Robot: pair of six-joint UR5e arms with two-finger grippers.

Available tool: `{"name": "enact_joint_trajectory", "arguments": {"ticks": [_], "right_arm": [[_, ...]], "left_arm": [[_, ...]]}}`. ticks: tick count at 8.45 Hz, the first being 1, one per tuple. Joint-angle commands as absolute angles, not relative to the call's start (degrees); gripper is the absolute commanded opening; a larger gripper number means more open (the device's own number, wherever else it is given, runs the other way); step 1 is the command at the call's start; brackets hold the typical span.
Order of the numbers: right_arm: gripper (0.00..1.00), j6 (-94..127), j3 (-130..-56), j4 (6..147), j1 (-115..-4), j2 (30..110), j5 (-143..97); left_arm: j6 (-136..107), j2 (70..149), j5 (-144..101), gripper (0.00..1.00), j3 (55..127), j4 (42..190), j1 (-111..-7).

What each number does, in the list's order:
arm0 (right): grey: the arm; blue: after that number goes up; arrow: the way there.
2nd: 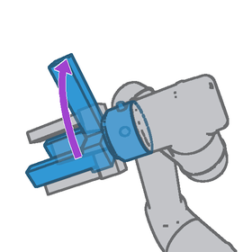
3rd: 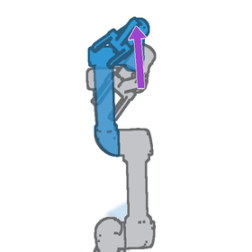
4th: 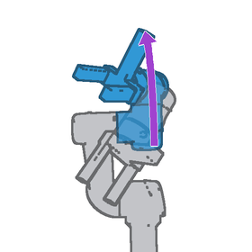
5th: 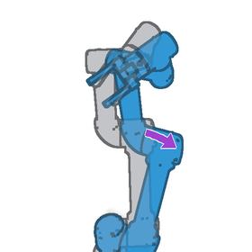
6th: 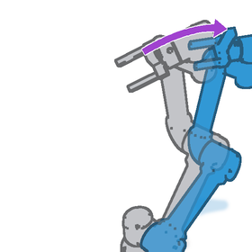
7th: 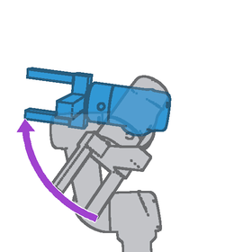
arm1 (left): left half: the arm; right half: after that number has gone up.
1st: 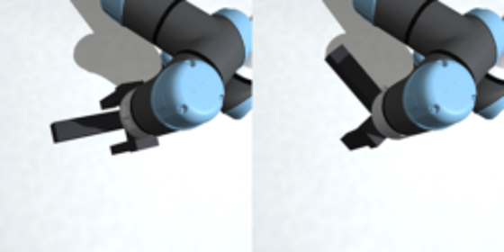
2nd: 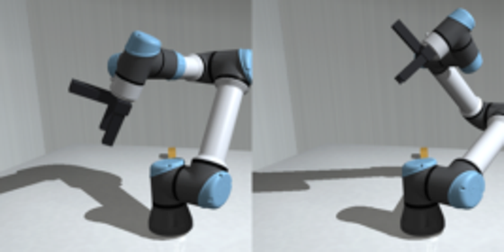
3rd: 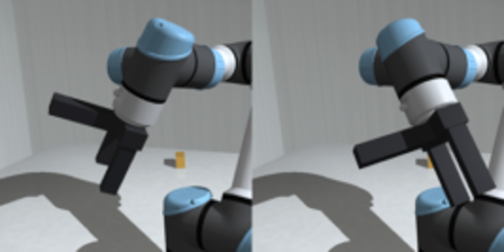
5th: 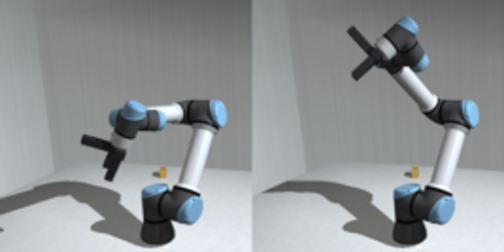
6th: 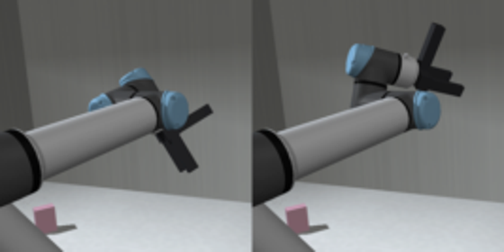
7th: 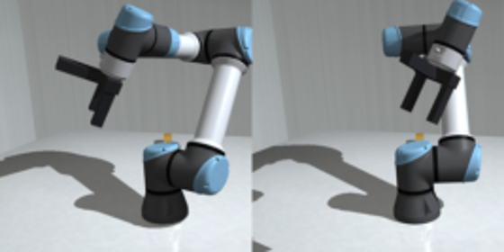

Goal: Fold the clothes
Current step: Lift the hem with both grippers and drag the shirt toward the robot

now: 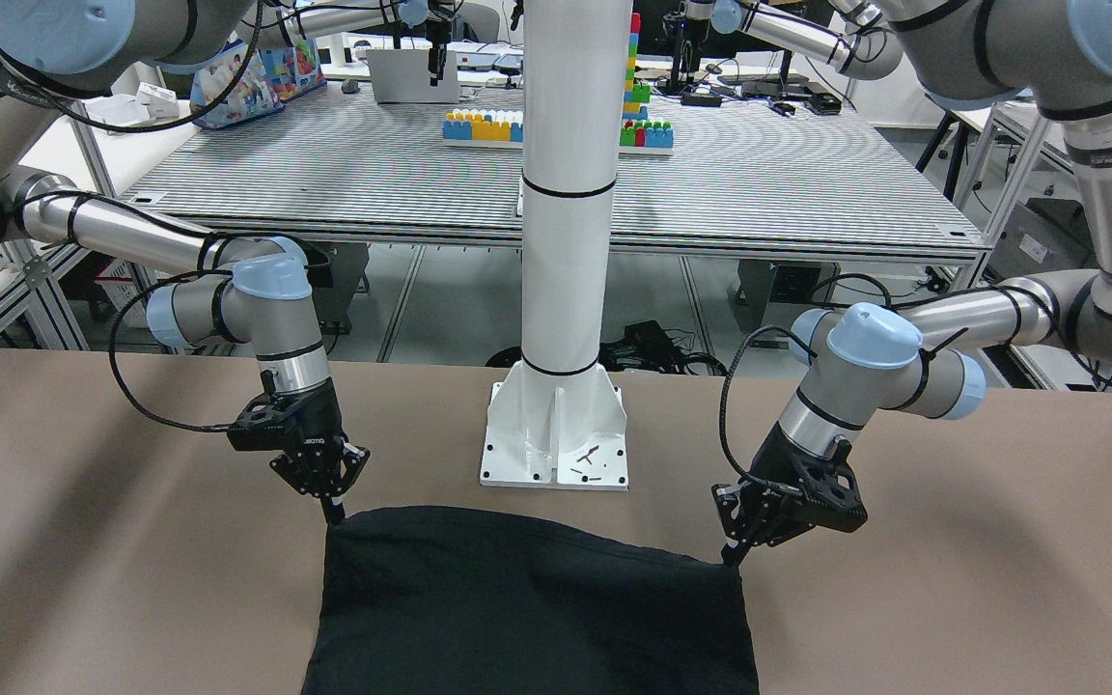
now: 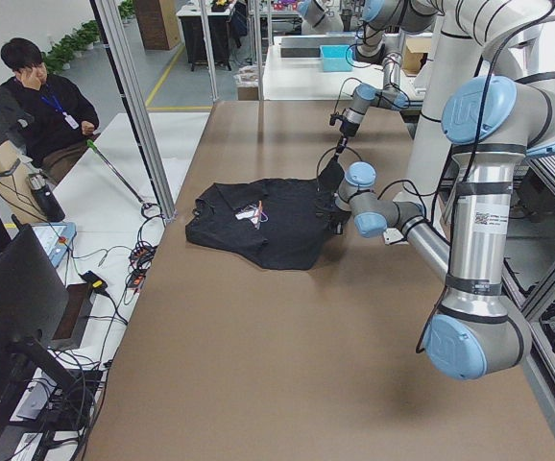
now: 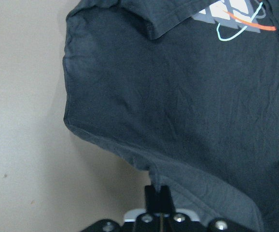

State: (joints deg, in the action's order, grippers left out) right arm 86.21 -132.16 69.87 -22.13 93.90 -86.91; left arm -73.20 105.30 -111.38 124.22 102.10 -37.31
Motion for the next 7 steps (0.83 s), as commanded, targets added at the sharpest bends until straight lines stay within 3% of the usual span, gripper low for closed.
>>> {"name": "enact_joint_trajectory", "arguments": {"ticks": [1,4,6,7], "right_arm": [[0.00,77.9,-135.1,75.3,-27.4,92.5,-102.7],[0.00,77.8,-147.1,88.0,-18.7,92.6,-113.8],[0.00,78.0,-156.6,98.4,-11.8,92.5,-113.7],[0.00,78.2,-157.0,99.0,-10.0,92.5,-113.3]], "left_arm": [[-68.6,109.0,-122.9,0.00,124.6,96.2,-41.5],[-67.6,105.0,-129.7,0.00,129.7,97.0,-34.3],[-66.1,99.3,-129.5,0.00,138.1,97.0,-27.6],[-66.1,96.9,-130.1,0.00,141.2,97.0,-26.8]]}}
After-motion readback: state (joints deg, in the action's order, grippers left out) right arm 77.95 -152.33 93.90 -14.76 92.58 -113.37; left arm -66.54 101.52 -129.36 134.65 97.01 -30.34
